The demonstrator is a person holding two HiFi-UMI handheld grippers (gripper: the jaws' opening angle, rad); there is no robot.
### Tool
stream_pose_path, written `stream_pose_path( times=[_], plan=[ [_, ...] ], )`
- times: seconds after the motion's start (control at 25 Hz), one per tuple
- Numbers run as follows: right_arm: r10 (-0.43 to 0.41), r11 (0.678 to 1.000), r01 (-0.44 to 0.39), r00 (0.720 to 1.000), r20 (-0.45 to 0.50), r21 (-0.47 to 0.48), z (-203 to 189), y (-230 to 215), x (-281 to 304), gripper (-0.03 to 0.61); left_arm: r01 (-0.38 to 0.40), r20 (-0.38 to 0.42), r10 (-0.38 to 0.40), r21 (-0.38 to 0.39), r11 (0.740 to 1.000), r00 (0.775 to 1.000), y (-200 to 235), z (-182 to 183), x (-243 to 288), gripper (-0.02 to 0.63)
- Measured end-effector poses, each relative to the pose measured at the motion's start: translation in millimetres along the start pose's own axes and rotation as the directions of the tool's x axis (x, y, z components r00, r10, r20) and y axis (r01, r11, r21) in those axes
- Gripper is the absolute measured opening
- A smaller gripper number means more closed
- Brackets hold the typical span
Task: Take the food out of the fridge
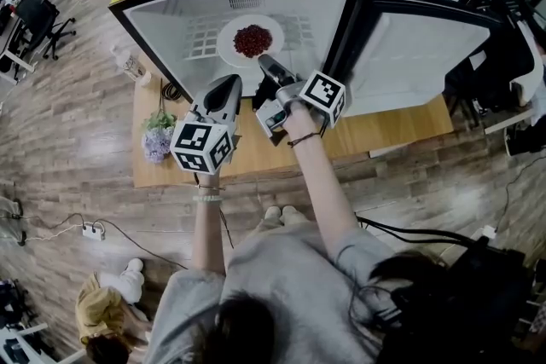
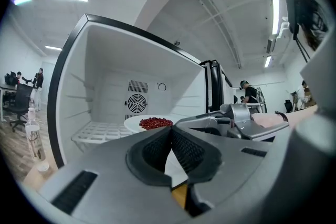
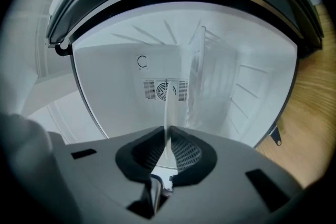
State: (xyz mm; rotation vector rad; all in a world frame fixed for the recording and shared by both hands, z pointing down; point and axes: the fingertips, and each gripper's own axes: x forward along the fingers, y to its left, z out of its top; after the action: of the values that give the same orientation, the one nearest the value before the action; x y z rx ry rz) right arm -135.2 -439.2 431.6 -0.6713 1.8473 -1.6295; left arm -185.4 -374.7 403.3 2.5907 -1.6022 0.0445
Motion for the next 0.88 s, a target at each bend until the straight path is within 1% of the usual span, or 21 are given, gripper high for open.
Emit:
stream_pose_path(
  times=[0.2, 0.48, 0.88],
  plan=[
    [0.028, 1.0, -0.027, 1.0, -0.009, 0.015, -4, 9, -9, 0.038, 0.01, 0.005, -0.01, -0.001, 1.0, 1.0, -6, 1, -8, 0.008],
    [0.044, 0.999, -0.044, 0.998, -0.037, 0.014, -11, 16, -34, 0.04, 0.023, 0.041, -0.023, 0.002, 1.0, 0.999, -24, 10, -27, 0.008],
    [0.09, 0.996, -0.088, 0.993, -0.071, 0.02, -21, 33, -63, 0.041, 0.074, 0.078, -0.077, 0.033, 0.997, 0.994, -52, 25, -47, 0.008]
  ],
)
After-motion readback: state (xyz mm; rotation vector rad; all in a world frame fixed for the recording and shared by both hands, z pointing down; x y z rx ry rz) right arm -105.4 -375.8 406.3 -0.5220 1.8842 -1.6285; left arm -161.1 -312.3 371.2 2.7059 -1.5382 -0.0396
